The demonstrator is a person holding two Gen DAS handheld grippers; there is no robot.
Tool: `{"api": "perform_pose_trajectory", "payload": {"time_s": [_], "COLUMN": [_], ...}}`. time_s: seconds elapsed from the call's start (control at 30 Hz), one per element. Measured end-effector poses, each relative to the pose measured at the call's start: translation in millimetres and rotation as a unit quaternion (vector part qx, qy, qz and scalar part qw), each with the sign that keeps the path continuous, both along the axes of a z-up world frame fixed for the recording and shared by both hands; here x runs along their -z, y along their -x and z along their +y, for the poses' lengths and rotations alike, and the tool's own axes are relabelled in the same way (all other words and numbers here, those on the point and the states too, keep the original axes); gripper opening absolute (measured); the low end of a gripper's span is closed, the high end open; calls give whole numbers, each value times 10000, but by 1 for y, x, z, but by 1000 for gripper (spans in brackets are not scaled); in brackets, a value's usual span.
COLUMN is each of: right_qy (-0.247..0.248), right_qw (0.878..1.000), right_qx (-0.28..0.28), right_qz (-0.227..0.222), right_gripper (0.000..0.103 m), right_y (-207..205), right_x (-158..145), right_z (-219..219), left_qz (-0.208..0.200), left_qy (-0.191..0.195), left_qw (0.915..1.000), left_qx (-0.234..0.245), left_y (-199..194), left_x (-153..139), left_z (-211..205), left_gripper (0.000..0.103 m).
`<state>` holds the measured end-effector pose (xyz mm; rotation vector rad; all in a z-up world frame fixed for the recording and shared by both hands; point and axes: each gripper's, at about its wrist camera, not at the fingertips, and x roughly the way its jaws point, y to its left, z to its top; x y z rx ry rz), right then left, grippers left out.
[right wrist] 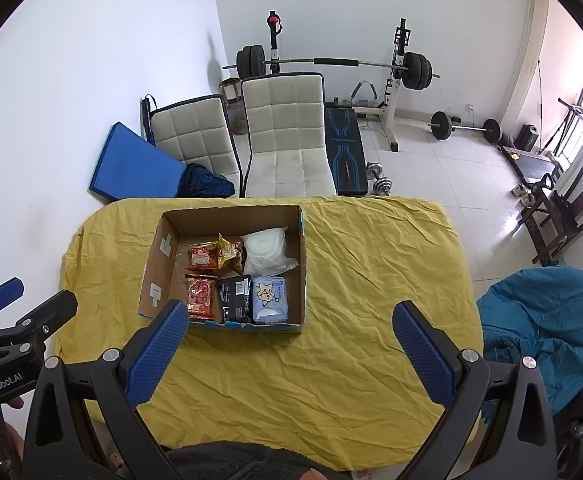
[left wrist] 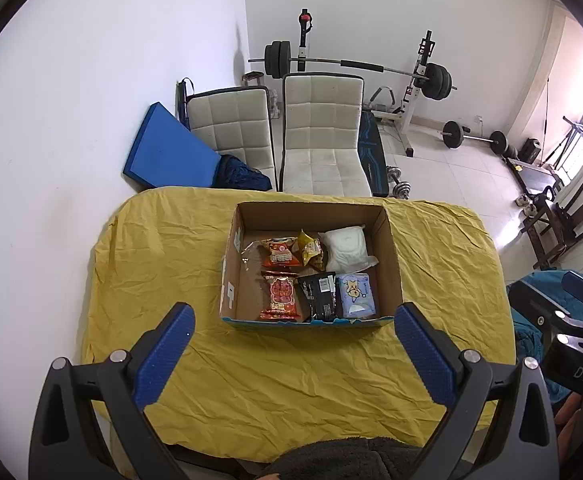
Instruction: Organize soft objects
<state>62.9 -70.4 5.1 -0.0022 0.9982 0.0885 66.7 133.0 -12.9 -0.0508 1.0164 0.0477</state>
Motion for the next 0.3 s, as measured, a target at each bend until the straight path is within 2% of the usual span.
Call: {"api": "perform_pose_trajectory", "payload": {"time_s": [0.3], "right_qy": [-14], "right_qw": [10000], "right_qx": [14], "right_qz": [23], "right_gripper": [103], "right_y": [-4], "right_x": [2], "right_z": [2], "left_qz": [46], "left_qy": [15], "left_qw": [10000], "left_qx": [-79], "left_y": [-2], "left_x": [4], "left_z": [4], "left_gripper": [102]}}
